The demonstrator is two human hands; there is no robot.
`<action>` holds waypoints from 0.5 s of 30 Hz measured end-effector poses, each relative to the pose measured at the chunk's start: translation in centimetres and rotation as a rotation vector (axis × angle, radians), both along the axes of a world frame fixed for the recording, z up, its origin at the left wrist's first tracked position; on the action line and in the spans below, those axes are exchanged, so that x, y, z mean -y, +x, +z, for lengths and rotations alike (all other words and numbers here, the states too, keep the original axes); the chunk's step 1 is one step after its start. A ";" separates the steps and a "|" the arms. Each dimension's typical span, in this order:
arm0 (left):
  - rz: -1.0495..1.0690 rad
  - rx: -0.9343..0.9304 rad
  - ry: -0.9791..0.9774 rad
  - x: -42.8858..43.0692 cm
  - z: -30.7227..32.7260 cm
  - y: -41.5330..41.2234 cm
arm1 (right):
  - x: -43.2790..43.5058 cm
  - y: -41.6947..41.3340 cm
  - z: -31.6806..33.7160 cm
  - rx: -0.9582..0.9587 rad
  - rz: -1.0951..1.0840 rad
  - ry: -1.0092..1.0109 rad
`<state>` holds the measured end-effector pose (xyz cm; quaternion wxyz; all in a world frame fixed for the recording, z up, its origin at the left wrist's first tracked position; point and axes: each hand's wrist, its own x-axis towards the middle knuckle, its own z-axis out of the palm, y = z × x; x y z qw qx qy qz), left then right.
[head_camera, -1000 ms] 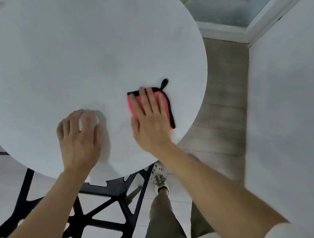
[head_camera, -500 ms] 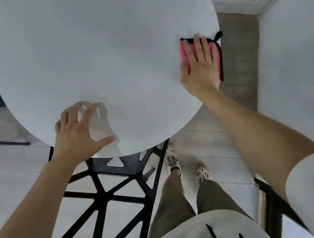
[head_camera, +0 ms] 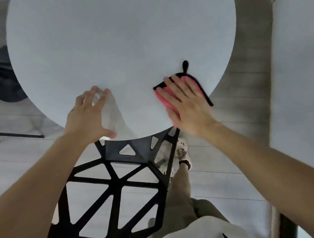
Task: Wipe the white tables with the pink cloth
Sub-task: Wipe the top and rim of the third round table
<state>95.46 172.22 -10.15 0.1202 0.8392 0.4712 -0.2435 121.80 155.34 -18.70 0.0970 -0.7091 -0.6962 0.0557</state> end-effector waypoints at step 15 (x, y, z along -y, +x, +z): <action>-0.049 0.010 0.013 -0.2 -1.0 -0.5 | -0.6 -14.6 -1.0 -0.082 0.028 -0.010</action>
